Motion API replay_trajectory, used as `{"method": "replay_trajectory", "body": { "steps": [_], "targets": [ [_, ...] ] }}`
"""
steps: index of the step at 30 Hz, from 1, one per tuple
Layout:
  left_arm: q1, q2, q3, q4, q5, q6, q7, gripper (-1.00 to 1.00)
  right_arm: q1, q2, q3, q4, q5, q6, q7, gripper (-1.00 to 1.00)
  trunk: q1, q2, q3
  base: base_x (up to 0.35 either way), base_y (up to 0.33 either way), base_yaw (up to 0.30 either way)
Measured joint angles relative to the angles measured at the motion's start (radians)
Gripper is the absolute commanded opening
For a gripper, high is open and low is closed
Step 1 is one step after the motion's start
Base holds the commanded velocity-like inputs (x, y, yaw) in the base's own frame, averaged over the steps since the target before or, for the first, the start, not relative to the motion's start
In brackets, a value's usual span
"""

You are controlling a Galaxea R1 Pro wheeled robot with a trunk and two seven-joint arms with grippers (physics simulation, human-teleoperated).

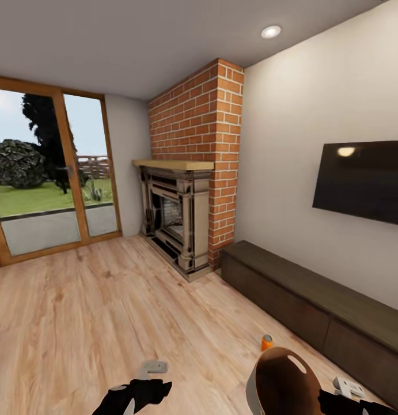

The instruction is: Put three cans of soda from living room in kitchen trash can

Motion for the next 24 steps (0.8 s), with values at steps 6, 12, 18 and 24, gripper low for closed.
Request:
{"method": "replay_trajectory", "body": {
  "steps": [6, 12, 18, 24],
  "targets": [
    [0.0, 0.0, 0.0, 0.0, 0.0, 0.001, -0.002, 1.0, 0.0, 0.0, 0.0, 0.0, 0.0, 0.0, 0.0, -1.0, 0.0, 0.0, 0.0, 0.318, 0.176, -0.286],
    [0.0, 0.0, 0.0, 0.0, 0.0, 0.001, -0.003, 1.0, 0.0, 0.0, 0.0, 0.0, 0.0, 0.0, 0.0, -1.0, 0.0, 0.0, 0.0, 0.314, 0.181, -0.286],
    [0.0, 0.0, 0.0, 0.0, 0.001, 0.002, -0.022, 1.0, 0.0, 0.0, 0.0, 0.0, 0.0, 0.0, 0.0, -1.0, 0.0, 0.0, 0.0, 0.296, 0.202, -0.286],
    [0.0, 0.001, 0.0, -0.001, 0.002, 0.002, -0.039, 1.0, 0.0, 0.0, 0.0, 0.0, 0.0, 0.0, 0.0, -1.0, 0.0, 0.0, 0.0, 0.28, 0.226, -0.286]
  ]
}}
